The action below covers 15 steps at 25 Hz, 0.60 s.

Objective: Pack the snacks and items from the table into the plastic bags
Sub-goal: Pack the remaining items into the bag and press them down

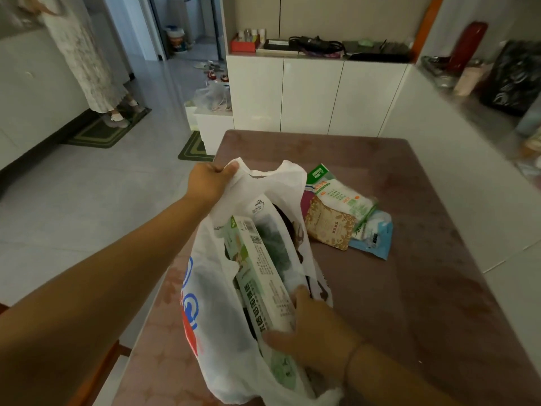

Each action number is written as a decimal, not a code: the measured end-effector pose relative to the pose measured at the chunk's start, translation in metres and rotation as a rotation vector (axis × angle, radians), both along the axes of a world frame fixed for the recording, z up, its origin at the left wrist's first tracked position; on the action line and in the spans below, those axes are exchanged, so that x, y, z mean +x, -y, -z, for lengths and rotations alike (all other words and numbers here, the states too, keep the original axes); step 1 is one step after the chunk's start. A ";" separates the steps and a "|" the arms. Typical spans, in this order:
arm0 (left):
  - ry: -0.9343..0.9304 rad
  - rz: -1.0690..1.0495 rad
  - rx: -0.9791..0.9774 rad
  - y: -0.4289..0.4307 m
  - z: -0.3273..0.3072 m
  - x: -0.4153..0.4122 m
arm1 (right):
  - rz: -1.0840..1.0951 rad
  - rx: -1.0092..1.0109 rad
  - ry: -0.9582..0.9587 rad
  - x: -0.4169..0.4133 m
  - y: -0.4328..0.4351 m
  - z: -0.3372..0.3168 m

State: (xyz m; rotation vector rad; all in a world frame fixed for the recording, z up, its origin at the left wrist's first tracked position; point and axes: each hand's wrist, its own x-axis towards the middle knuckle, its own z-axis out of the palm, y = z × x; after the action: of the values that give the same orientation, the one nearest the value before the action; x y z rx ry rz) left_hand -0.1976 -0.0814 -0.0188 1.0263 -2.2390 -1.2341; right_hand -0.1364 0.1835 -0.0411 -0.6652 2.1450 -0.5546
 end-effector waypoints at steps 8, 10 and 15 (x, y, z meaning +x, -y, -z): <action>-0.060 -0.005 0.134 -0.006 -0.010 0.014 | -0.193 -0.001 -0.369 -0.007 0.034 0.009; 0.001 0.089 0.039 -0.011 -0.011 0.020 | -0.069 -0.217 -0.318 -0.028 0.023 -0.005; 0.329 0.002 -0.254 -0.047 -0.004 0.068 | 0.504 -0.601 -0.422 -0.163 0.004 0.036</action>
State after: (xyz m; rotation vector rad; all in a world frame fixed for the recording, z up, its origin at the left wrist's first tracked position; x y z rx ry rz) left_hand -0.1300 -0.0343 -0.0144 1.1933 -2.5601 -0.7974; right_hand -0.2993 0.1792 -0.0773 -0.5823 2.5690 -1.4817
